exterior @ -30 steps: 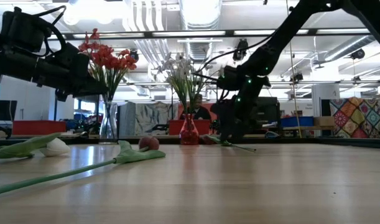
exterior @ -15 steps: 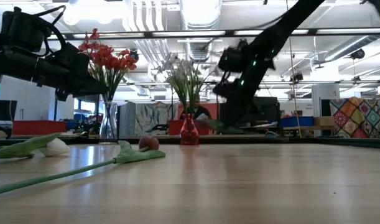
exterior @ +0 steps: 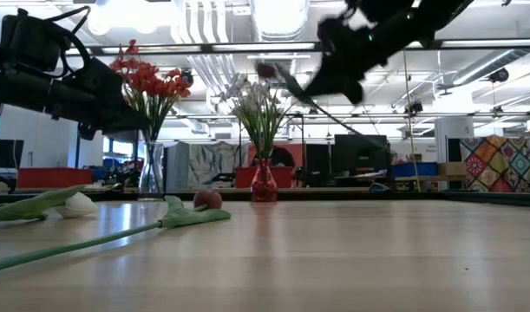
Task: Sort flowers into vase by color
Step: Put the top red flower into the transparent vase
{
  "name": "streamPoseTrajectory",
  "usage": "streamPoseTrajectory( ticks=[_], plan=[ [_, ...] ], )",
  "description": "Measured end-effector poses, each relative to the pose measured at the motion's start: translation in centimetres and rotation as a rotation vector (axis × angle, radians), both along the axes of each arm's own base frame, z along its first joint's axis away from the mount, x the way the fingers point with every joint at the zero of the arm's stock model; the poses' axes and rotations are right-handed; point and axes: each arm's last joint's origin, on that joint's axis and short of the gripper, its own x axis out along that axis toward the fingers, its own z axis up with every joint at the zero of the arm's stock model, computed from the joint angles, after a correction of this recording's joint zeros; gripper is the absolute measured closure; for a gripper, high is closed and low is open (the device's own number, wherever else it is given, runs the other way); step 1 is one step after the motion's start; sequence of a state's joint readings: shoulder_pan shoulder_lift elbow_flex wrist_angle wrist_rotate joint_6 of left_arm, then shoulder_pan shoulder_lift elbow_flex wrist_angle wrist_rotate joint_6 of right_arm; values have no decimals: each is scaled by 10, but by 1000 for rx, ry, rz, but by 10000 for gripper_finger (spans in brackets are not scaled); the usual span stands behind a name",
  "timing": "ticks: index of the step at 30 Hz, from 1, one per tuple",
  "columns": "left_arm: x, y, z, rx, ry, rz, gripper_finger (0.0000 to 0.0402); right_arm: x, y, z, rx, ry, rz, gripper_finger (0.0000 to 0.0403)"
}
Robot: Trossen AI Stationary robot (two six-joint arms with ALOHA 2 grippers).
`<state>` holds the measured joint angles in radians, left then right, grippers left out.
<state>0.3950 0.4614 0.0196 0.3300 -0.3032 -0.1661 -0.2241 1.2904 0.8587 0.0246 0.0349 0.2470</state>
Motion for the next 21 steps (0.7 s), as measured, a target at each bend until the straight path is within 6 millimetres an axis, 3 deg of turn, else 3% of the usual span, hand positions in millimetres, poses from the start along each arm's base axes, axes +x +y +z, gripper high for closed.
streamPoseTrajectory(
  ticks=[4,10,16,21],
  plan=[
    [0,0,2,7,-19,-8,327,22,10,14,-171,-282,79,390],
    [-1,-2,6,22,-49,-35,327,59,1,32,-389,-618,63,390],
    [-2,-3,8,54,-54,-58,327,110,-16,56,-597,-693,43,391],
    [-3,-3,10,68,-65,-62,327,140,-45,79,-764,-677,24,391]
  ],
)
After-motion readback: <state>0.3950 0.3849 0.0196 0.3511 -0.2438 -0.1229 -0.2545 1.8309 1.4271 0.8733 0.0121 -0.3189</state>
